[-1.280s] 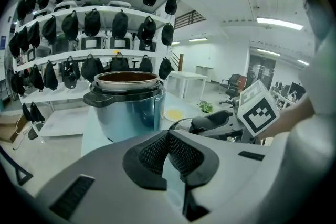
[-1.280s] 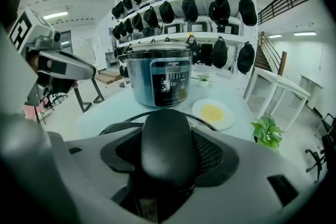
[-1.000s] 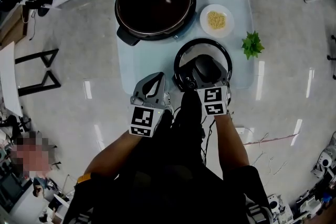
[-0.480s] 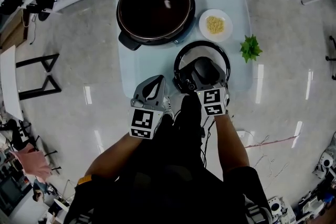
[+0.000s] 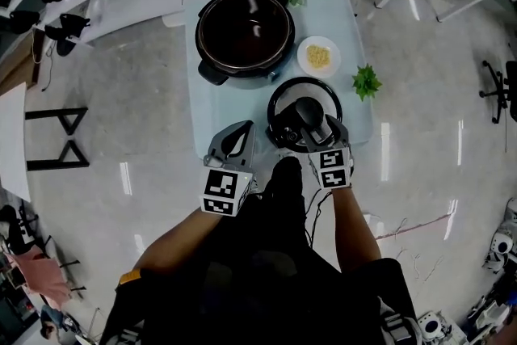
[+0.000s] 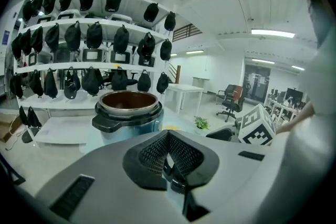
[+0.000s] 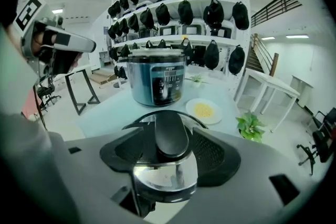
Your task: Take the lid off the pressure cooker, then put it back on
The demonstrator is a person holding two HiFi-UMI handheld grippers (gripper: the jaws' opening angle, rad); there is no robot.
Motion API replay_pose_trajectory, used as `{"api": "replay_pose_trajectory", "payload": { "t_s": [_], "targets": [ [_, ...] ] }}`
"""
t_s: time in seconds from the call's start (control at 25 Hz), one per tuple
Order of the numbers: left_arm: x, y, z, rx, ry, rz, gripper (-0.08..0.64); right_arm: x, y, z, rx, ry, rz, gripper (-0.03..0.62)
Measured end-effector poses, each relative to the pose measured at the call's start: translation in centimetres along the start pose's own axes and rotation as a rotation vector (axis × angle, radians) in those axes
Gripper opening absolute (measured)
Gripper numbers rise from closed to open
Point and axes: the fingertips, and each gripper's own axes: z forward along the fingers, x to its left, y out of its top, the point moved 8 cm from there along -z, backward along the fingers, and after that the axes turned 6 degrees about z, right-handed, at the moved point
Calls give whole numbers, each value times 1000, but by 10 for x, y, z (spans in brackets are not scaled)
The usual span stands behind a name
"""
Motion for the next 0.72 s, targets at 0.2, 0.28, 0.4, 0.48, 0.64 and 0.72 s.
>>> {"api": "replay_pose_trajectory", "payload": {
  "t_s": [0.2, 0.28, 0.4, 0.48, 0.64, 0.72],
  "targets": [
    [-8, 7, -37, -54, -38, 10, 8, 23, 12, -60, -99, -67, 81, 289],
    [-11, 7, -51, -68, -53, 15, 8, 36, 16, -81, -133, -88, 117, 265],
    [-18, 8, -70, -87, -73, 15, 8, 53, 20, -109, -168, -110, 155, 249],
    [-24, 10, -79, -93, -86, 11, 8, 63, 24, -126, -184, -118, 163, 235],
    [-37, 16, -92, -118, -109, 9, 8, 77, 36, -156, -238, -132, 162, 176],
    [-44, 19, -99, -135, -108, 9, 8, 84, 42, -169, -263, -136, 153, 131]
  ]
}}
